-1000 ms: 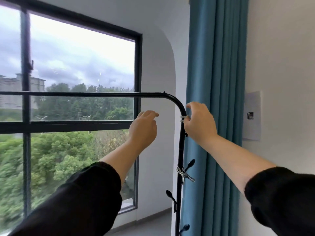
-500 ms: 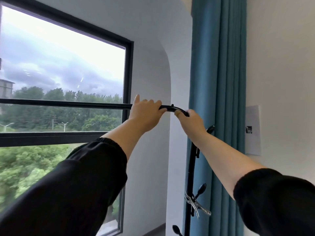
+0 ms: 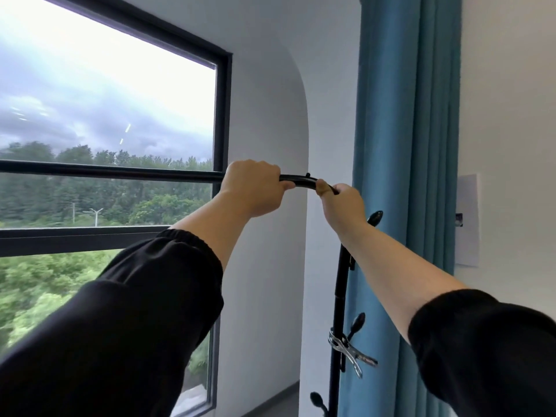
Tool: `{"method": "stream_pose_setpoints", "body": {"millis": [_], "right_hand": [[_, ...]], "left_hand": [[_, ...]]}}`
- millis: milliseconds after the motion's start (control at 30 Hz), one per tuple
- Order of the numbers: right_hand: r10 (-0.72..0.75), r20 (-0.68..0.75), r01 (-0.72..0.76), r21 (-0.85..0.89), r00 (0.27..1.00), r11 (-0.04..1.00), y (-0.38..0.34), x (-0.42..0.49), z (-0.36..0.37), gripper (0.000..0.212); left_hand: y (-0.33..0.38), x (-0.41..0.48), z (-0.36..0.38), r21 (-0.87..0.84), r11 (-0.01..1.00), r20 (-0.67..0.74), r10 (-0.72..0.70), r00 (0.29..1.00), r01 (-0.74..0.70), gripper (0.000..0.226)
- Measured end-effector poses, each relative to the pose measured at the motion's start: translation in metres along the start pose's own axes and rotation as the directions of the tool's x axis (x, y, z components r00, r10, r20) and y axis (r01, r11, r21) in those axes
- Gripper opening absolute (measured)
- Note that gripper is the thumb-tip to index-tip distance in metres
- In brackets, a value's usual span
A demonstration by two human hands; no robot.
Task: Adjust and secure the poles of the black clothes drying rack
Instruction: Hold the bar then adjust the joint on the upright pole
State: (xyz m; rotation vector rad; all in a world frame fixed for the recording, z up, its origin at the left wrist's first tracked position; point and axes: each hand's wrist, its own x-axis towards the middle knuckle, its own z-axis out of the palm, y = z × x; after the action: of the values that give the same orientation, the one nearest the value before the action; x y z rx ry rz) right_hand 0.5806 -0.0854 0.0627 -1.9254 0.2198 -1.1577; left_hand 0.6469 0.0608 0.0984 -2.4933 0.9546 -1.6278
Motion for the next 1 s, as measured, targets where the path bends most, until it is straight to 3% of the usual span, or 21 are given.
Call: {"method": "stream_pose_setpoints", "body": {"millis": [567,1000], "right_hand": [[-0.086,0.067,0.077,0.13,0.994,0.988,0.056,0.066,0.008,0.03],[-0.124,0.161,0.08,0.259,0.979,0.963,0.113,0.146,0.066,0.032]], "left_hand": [[0.026,0.046,0.05,0.114,0.993,0.113,-0.021,0.993,0.008,0.05],[0.032,0.087,0.118,0.264,0.962,0.18,-0.12,0.976,0.07,0.048]]}}
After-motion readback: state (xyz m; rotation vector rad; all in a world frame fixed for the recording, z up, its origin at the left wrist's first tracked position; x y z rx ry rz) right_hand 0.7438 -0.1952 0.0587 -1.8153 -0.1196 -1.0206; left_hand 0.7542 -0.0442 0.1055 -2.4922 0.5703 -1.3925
